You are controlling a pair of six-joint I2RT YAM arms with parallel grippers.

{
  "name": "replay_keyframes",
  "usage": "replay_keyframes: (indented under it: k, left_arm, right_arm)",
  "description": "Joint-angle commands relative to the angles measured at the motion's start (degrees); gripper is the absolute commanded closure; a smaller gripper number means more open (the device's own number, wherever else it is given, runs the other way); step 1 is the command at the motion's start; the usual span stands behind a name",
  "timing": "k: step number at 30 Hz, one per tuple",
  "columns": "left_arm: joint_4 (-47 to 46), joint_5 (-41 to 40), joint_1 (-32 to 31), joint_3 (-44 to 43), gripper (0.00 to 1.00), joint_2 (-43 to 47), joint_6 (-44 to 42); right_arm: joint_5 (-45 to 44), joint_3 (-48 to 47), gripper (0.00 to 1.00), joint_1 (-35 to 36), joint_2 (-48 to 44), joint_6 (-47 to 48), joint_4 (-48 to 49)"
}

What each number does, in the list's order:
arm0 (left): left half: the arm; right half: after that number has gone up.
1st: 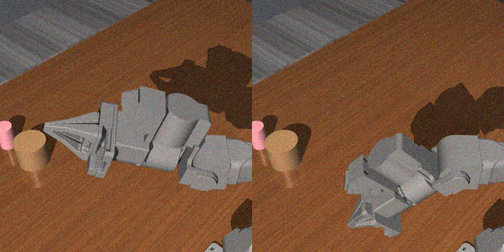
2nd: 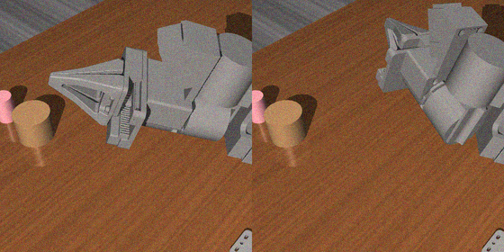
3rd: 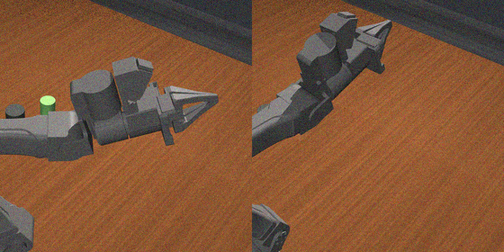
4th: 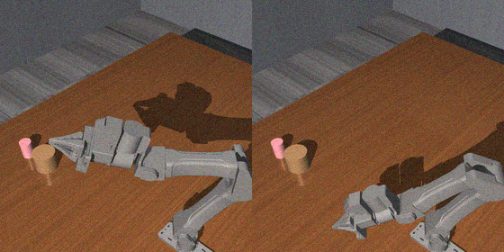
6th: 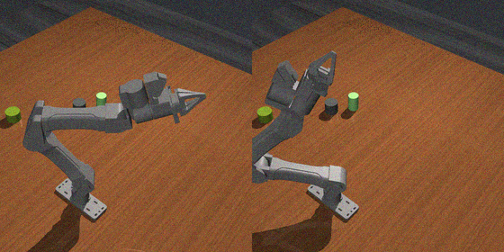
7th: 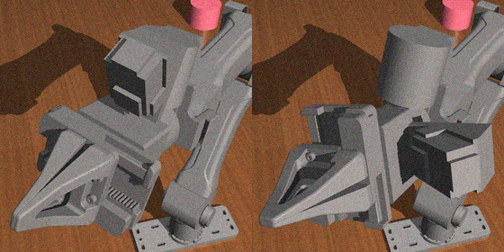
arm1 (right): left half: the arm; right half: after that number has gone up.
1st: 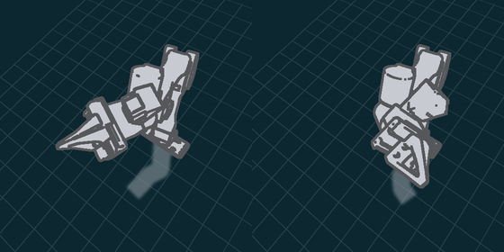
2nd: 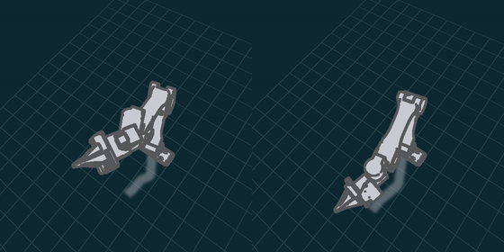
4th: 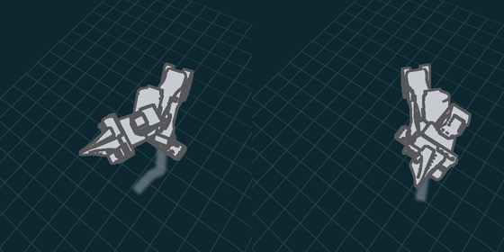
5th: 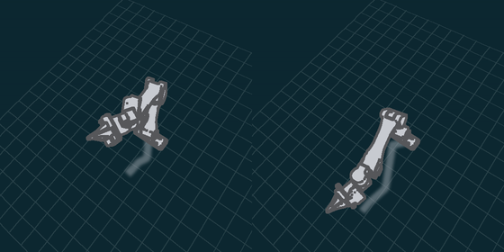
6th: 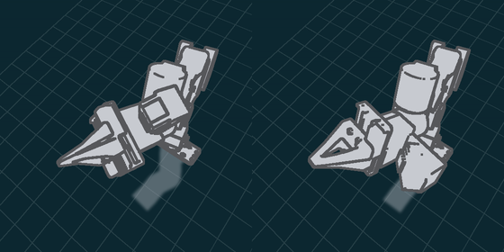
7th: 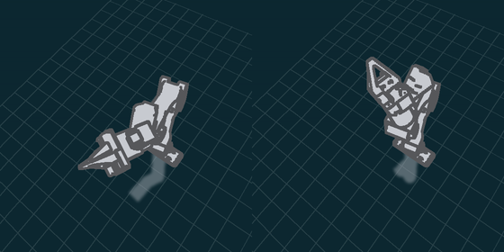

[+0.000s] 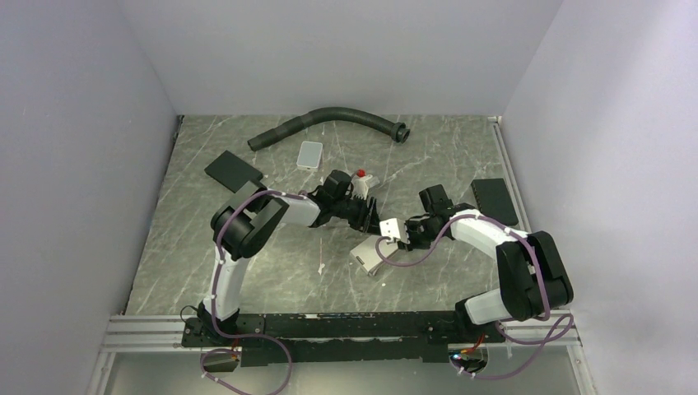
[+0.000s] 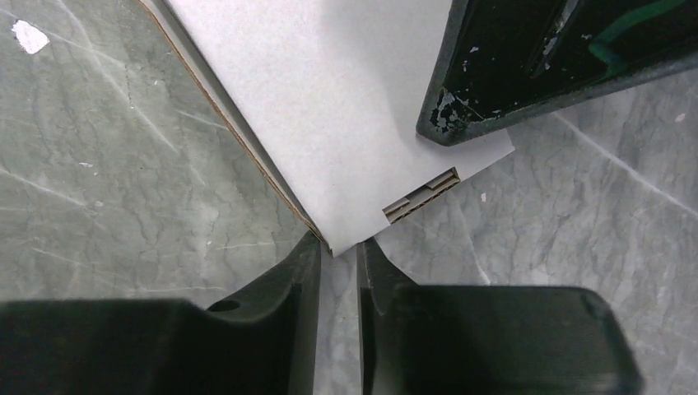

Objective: Fold the paper box
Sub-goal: Close the paper box at the center of the board.

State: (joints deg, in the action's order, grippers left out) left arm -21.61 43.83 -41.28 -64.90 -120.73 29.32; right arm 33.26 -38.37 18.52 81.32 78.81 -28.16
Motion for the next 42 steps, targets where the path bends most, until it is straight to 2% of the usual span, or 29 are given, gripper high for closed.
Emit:
replay_keyframes:
  k: [1,3,11,15,20,24,35,42]
  left_arm:
    - [4.7,1.1,-4.1,1.1,0.47,-5.0,-0.7]
    - [4.2,0.9,-4.2,1.4,0.47,-4.8,-0.4]
    - [4.8,-4.4,-1.7,3.5,0.39,1.9,-0.9]
    - [6.2,-6.1,-0.6,4.4,0.37,5.1,-2.4]
    - [6.5,-6.2,0.0,5.1,0.39,5.1,-2.4]
    - [5.2,-6.6,0.2,6.7,0.39,5.5,-1.5]
    - [4.8,-7.5,2.0,9.6,0.38,10.6,-1.5]
    - [8.4,-10.3,2.6,13.2,0.36,15.5,-4.8]
  right_arm:
    - [1.2,-0.3,0.84,1.8,1.0,-0.5,8.5]
    - [1.0,-0.2,0.88,1.9,1.2,-0.3,8.0]
    - [1.0,0.6,0.89,1.9,1.0,1.4,5.5]
    - [1.9,-0.6,0.78,1.7,0.8,0.7,3.2]
    - [4.4,-2.6,0.54,1.1,0.0,1.5,-1.6]
    - [5.9,-3.9,0.44,0.1,-0.7,3.5,-5.4]
    - [6.8,-6.1,0.35,-1.2,-2.2,8.6,-12.5]
    - [9.6,-7.5,0.25,0.5,-2.7,13.3,-15.5]
